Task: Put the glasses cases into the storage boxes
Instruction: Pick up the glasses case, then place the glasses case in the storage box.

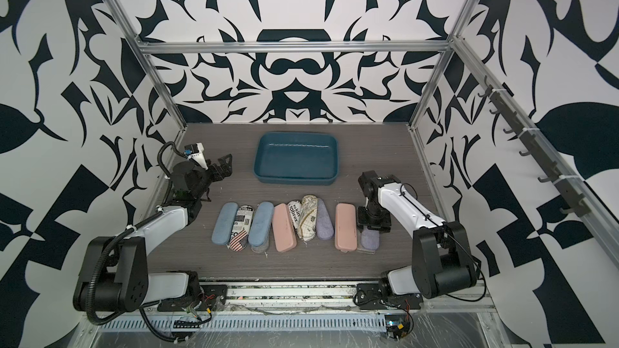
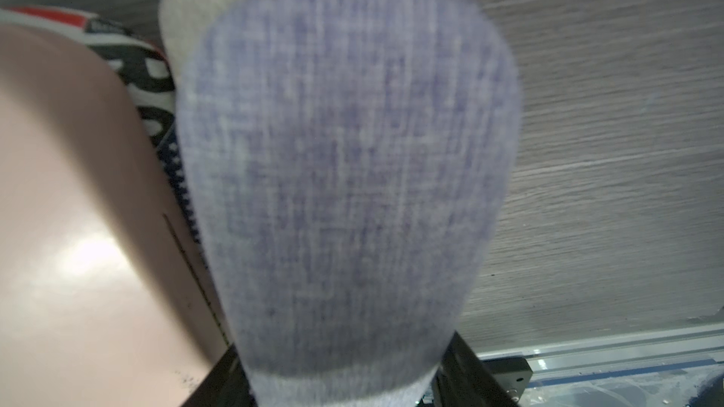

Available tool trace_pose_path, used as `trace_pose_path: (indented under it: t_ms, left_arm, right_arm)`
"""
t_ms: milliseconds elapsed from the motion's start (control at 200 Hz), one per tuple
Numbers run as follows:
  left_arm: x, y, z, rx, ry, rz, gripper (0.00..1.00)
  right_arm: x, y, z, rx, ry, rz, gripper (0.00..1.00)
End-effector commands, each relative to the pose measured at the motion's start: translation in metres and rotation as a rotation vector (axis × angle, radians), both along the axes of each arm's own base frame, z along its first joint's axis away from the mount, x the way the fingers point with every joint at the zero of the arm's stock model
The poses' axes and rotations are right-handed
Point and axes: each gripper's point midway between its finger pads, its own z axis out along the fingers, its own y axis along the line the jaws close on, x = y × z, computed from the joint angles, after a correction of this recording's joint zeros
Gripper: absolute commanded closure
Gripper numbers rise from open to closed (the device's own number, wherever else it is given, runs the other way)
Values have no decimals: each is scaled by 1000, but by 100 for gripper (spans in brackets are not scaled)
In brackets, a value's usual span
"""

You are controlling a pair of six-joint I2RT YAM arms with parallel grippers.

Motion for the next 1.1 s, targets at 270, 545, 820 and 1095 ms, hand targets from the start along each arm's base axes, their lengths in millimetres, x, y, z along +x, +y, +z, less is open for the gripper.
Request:
trace_pose_path:
  t_ms: [270, 545, 820, 1095]
  left_arm:
    - [3, -4, 6, -26, -26, -13, 1]
    - [2, -7, 4, -50, -14, -27, 1]
    - [-1, -9, 11, -54, -28, -36, 1]
    - [-6, -12, 20, -59, -38, -56, 1]
  right_arm:
    - [19, -13, 66, -77, -170, 6, 67]
    - [55, 22, 123, -56, -336, 148, 68]
    - [117, 80, 161, -104, -477, 439, 68]
    - [180, 173, 169, -44, -620, 858, 69]
